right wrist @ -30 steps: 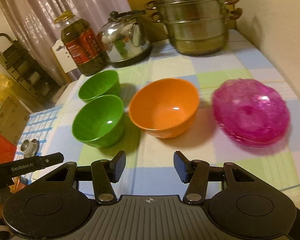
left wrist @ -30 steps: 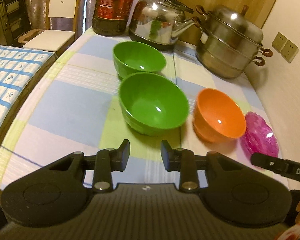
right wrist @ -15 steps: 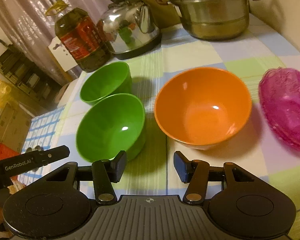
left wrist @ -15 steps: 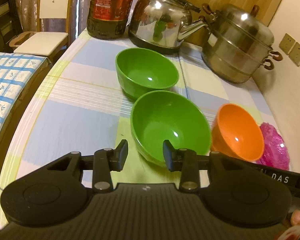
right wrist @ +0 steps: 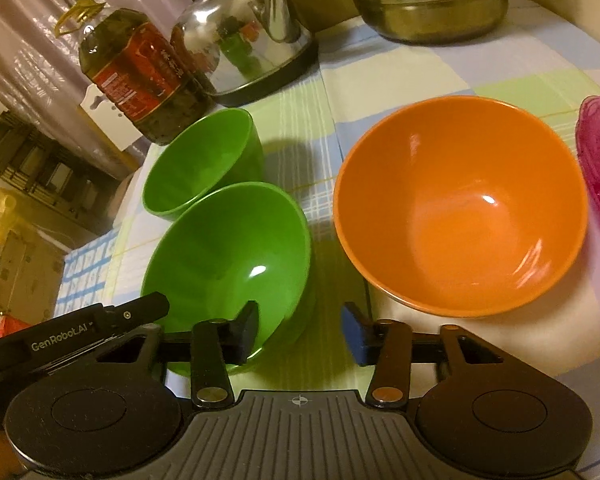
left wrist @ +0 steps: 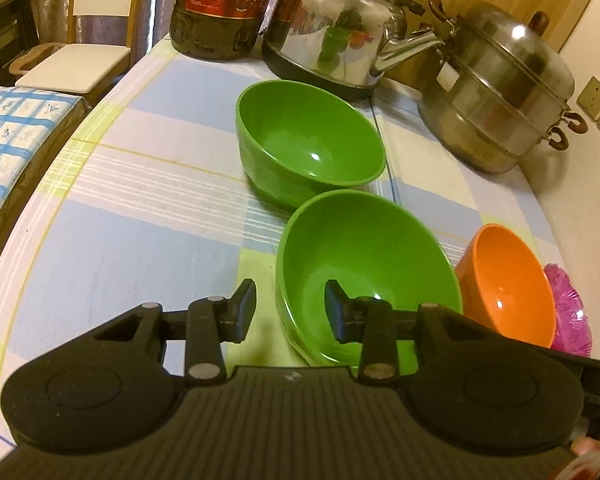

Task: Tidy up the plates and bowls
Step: 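Close both tools on the rim of the large green bowl, then lift the large green bowl with both tools over the orange bowl, then lower the green bowl into the orange bowl and open both tools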

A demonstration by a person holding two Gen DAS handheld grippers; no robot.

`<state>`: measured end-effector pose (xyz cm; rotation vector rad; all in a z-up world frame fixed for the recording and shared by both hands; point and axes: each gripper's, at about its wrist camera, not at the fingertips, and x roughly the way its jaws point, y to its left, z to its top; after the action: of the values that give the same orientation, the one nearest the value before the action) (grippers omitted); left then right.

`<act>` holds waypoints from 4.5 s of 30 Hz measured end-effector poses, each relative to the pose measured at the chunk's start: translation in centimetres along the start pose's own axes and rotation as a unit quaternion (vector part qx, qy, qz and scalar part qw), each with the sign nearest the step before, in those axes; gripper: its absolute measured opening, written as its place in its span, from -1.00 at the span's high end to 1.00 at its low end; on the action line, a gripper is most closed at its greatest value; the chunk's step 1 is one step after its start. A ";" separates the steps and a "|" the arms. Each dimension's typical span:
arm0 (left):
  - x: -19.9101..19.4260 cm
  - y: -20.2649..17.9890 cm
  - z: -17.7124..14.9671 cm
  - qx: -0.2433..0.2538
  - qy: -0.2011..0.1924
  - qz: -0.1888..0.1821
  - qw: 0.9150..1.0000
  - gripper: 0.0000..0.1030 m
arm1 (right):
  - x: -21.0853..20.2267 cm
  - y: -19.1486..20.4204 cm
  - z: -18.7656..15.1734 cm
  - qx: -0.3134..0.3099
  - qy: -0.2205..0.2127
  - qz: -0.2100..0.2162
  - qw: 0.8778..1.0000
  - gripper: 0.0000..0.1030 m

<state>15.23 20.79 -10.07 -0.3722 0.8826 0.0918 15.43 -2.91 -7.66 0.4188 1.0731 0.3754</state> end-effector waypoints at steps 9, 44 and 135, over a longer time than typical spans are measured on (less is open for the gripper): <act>1.0 -0.1 0.3 0.015 0.001 0.007 1.000 0.67 | 1.6 0.3 0.3 0.003 0.006 -0.002 1.000 0.58; -6.8 -7.9 -0.3 0.065 -0.034 -0.008 0.997 0.83 | -9.0 0.2 0.8 -0.063 -0.035 -0.015 0.997 0.65; -4.7 -12.9 -2.1 0.044 -0.018 -0.025 0.999 0.63 | -13.9 -7.3 1.7 -0.017 -0.076 -0.079 0.994 0.08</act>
<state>13.63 8.35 -4.03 -0.3082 0.8386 0.0139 11.69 -16.21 -0.05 0.3241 0.9429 0.2182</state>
